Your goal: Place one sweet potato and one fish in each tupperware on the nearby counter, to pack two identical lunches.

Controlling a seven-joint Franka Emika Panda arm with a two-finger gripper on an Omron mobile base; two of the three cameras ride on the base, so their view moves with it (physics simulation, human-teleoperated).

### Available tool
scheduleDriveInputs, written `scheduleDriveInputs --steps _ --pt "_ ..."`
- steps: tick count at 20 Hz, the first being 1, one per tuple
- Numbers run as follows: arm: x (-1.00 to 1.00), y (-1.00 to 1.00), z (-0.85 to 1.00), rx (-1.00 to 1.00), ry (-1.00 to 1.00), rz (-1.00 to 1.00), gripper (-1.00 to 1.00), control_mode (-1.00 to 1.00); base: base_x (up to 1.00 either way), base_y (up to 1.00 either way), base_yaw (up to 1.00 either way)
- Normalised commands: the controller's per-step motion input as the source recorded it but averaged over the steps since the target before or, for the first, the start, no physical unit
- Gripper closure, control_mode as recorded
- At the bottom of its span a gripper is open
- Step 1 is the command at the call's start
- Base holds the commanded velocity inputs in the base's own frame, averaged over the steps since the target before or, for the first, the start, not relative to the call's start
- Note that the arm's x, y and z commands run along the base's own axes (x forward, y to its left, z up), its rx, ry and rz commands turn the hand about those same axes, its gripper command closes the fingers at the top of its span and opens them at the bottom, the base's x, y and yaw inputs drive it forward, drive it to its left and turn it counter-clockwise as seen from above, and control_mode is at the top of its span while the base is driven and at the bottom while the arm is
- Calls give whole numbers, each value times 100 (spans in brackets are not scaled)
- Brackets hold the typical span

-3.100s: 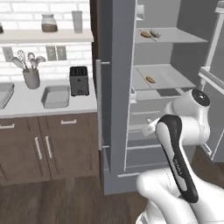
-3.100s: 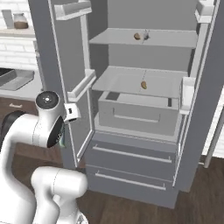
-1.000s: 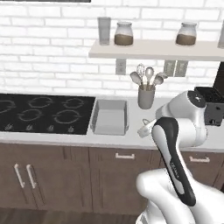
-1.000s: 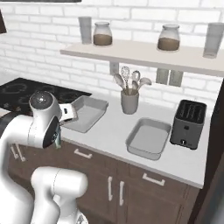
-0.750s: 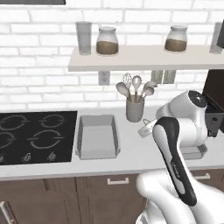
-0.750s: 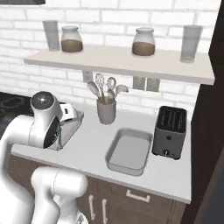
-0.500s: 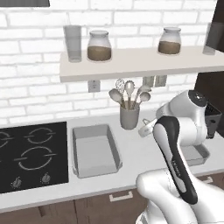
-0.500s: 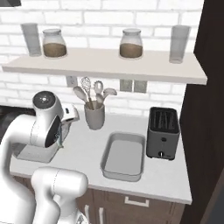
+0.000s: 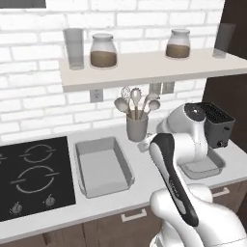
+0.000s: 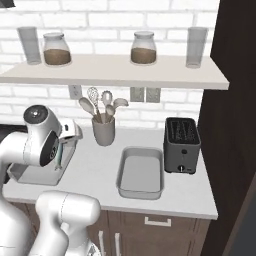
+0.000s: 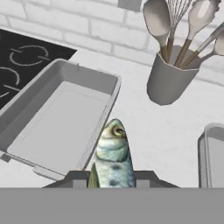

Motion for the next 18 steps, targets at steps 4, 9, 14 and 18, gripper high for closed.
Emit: scheduleDriveInputs --steps 4,9,14,18 --pt "29 57 -34 0 7 -4 100 -100 0 0 0" --pt "46 68 -25 17 29 -10 100 -100 0 0 0" --pt "38 72 -36 16 42 -13 100 -100 0 0 0" --pt "41 81 -33 0 25 -20 100 -100 0 0 0"
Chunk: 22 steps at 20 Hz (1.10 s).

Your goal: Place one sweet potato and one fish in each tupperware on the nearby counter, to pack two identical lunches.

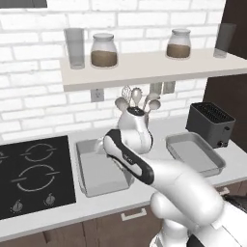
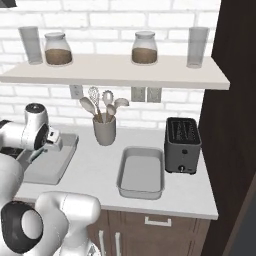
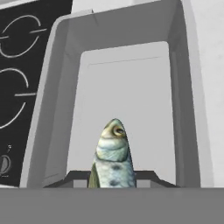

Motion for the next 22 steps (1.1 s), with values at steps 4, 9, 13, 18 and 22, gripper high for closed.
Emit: scheduleDriveInputs --steps 4,9,13,18,22 --pt "46 33 -21 0 7 -14 100 -100 0 0 0" --pt "46 14 -36 0 0 -10 100 -100 0 0 0" --pt "40 3 -55 -1 0 -8 100 -100 0 0 0" --pt "24 6 -41 0 0 -7 100 -100 0 0 0" --pt "1 13 -19 -1 -1 -4 100 -100 0 0 0"
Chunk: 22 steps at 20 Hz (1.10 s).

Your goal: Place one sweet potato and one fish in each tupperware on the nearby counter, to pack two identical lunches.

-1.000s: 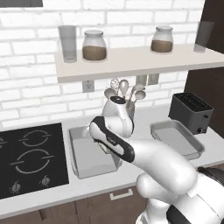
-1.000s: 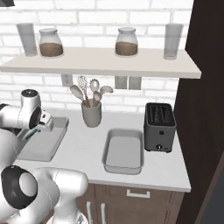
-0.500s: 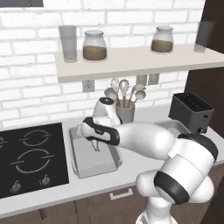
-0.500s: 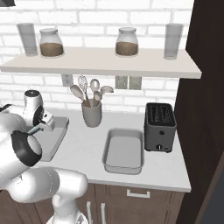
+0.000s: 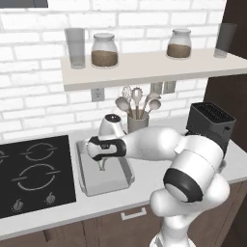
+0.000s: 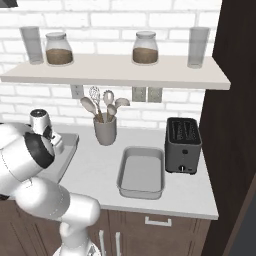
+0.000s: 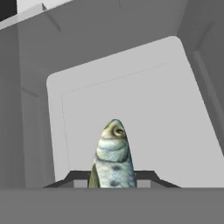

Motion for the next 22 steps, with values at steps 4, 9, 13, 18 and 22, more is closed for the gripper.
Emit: scheduleDriveInputs --steps 4,9,13,18,22 --pt "0 9 -21 -2 -4 -3 100 -100 0 0 0" --pt "12 0 -25 -2 -4 -2 100 -100 0 0 0" --pt "23 0 -12 -1 -3 -4 -100 -100 0 0 0" --pt "5 0 0 0 -5 -6 -100 -100 0 0 0" --pt "-7 0 28 0 -5 -11 -100 -100 0 0 0"
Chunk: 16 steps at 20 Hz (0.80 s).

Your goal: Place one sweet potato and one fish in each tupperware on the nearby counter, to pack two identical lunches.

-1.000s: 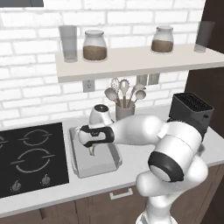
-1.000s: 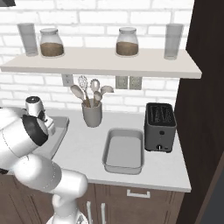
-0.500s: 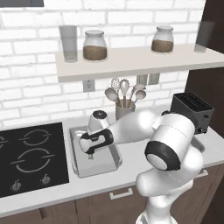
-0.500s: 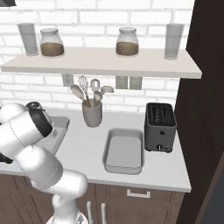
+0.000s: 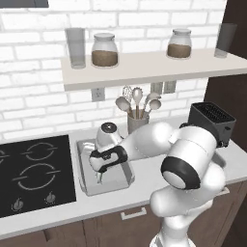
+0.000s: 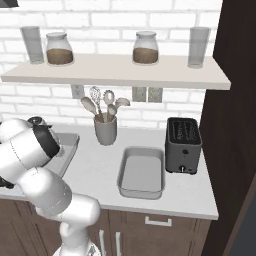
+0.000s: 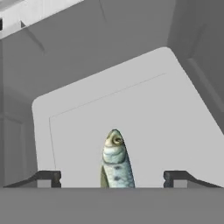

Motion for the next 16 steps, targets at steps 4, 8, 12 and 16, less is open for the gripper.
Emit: scheduleDriveInputs --steps 4,8,12,16 --pt "-44 -36 55 0 -11 -8 -100 -100 0 0 0" --pt "-43 -82 57 7 -18 0 -100 -100 0 0 0" --pt "-53 -100 57 11 -25 4 -100 -100 0 0 0" --pt "-52 -100 69 5 -15 6 -100 -100 0 0 0"
